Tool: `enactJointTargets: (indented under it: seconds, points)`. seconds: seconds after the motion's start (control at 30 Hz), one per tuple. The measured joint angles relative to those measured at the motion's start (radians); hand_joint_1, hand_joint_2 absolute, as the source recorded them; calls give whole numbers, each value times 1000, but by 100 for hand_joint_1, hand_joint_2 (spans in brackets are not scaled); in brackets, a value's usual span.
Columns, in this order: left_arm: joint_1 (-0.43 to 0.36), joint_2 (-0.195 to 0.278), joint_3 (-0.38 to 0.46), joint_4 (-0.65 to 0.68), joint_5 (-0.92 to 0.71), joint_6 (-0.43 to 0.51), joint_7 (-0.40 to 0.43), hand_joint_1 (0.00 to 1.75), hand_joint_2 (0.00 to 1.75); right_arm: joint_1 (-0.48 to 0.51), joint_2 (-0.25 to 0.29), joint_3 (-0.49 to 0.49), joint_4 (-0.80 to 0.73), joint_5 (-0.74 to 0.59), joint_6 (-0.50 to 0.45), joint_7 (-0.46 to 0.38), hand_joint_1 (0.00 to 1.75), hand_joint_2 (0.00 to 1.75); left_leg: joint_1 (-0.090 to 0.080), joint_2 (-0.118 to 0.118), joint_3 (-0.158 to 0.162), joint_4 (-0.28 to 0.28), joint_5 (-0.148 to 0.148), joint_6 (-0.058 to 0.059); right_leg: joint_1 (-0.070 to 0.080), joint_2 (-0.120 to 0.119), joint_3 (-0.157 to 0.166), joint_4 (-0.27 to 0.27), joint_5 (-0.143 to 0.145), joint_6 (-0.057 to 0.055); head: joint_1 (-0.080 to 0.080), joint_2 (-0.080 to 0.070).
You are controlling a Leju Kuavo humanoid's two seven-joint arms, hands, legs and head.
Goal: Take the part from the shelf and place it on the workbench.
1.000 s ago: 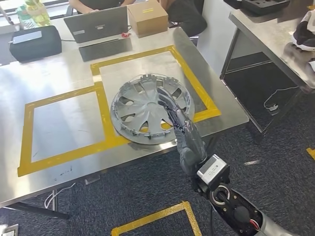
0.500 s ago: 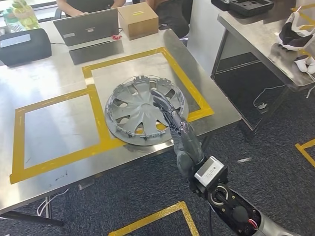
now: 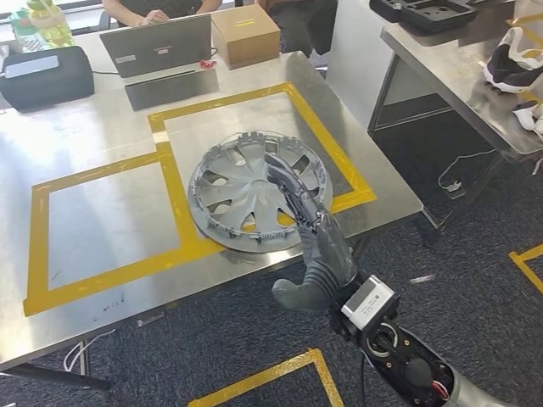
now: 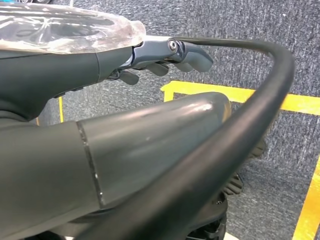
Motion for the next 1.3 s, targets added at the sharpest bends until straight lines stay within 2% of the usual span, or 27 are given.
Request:
enactJointTargets:
  seconds: [0.37,0.43,0.5,0.57,0.63,0.67,0.7,0.73,0.77,0.8,0.83,0.87,0.9,0.97,1.0,1.03,1.07,1.1,1.17,1.2,1.23,1.27,1.3]
  points:
    - [0,1,-1,0,-3,-4,0,0,0,3,0,0,-2,0,1,0,0,0,-4,0,0,3,-4,6,-4,0,1,-1,-1,8,-1,0]
    - [0,1,-1,0,-3,-5,0,0,0,3,0,0,-2,0,1,-1,0,0,-6,0,1,3,-5,9,-6,2,1,-3,-1,11,-1,0]
    - [-1,0,-1,-1,-4,-7,0,0,0,4,-1,-1,-7,0,1,-1,0,0,1,6,9,-8,-2,14,-3,3,-2,3,-7,17,0,0]
    - [0,0,-1,-1,-5,-11,0,0,0,4,-3,-3,-12,0,1,-2,0,0,9,17,21,-21,-1,22,-2,-7,-32,71,-45,24,5,0]
    - [0,0,-1,-1,-6,-12,-1,0,0,7,-5,-6,-13,0,0,-2,0,0,10,30,28,-23,-4,26,-6,-17,-99,208,-105,29,11,0]
    - [0,0,-2,-1,-6,-13,-1,0,0,10,-5,-7,-14,0,0,-1,0,0,10,37,31,-23,-7,25,-8,-19,-134,272,-125,32,13,0]
    - [0,-1,-2,-1,-7,-14,-1,0,0,13,-6,-8,-14,0,0,-1,0,0,11,43,35,-23,-10,24,-11,-21,-156,307,-126,34,15,0]
    - [0,-2,-2,-1,-7,-15,-1,0,0,15,-8,-9,-15,0,0,-1,0,0,12,49,41,-23,-14,20,-14,-24,-155,297,-104,37,16,0]
    - [0,-3,-3,-1,-7,-16,-2,0,0,17,-9,-10,-16,0,0,-1,0,0,14,56,49,-22,-20,15,-17,-32,-138,253,-65,40,17,0]
    - [1,-4,-3,-1,-7,-17,-2,0,0,17,-10,-11,-16,0,0,-1,0,0,15,61,57,-21,-27,9,-19,-47,-105,178,-22,42,19,0]
    - [0,-3,-3,-1,-7,-17,-3,0,0,17,-11,-12,-17,0,1,-1,0,0,14,67,63,-18,-33,3,-17,-66,-73,107,9,43,22,0]
    - [0,-3,-3,-1,-7,-17,-3,0,0,16,-11,-13,-18,1,1,-2,0,0,12,71,66,-15,-39,-4,-15,-81,-49,57,24,39,25,0]
    - [0,-2,-4,-1,-7,-17,-4,0,0,16,-12,-14,-20,1,1,-2,0,0,9,77,67,-12,-42,-10,-13,-89,-38,33,24,33,23,0]
    - [-1,0,-4,-1,-7,-17,-4,0,0,18,-12,-17,-23,2,1,-3,0,0,6,93,67,-9,-46,-18,-10,-76,-35,28,18,17,15,0]
    - [-1,0,-4,-1,-7,-17,-4,0,0,19,-12,-18,-25,3,1,-3,0,0,7,90,68,-4,-52,-23,-11,-65,-36,28,18,12,10,0]
    - [-1,0,-4,-1,-7,-17,-4,0,0,20,-12,-19,-26,3,2,-3,0,0,10,77,62,14,-67,-28,-12,-56,-36,26,18,6,6,0]
    - [-2,0,-4,-1,-7,-17,-4,0,0,19,-12,-19,-28,4,2,-4,0,0,13,58,44,54,-91,-33,-13,-47,-35,25,19,1,4,0]
    - [-2,0,-4,-1,-7,-17,-4,0,0,19,-12,-19,-30,4,3,-4,0,0,15,36,13,117,-122,-37,-14,-39,-35,24,19,-3,0,0]
    - [0,0,-4,-1,-6,-17,-4,0,0,20,-12,-19,-31,5,4,-4,0,0,16,18,-69,265,-176,-38,-12,-20,-35,24,18,-7,-4,0]
    - [1,0,-4,-1,-6,-17,-3,0,0,20,-12,-19,-31,5,5,-4,0,0,16,17,-98,307,-179,-37,-10,-9,-34,24,18,-8,-5,0]
    - [2,0,-4,-1,-6,-17,-3,0,0,20,-12,-19,-31,5,5,-4,0,0,16,15,-109,310,-161,-34,-9,3,-33,24,17,-9,-5,0]
    - [3,0,-4,-1,-6,-17,-3,0,0,20,-12,-19,-32,5,5,-4,0,0,16,11,-98,267,-123,-29,-7,15,-31,24,17,-10,-6,0]
    - [3,0,-4,-1,-6,-17,-3,0,0,20,-12,-19,-32,5,5,-4,0,0,15,-1,-73,195,-74,-21,-6,27,-28,24,16,-10,-7,0]
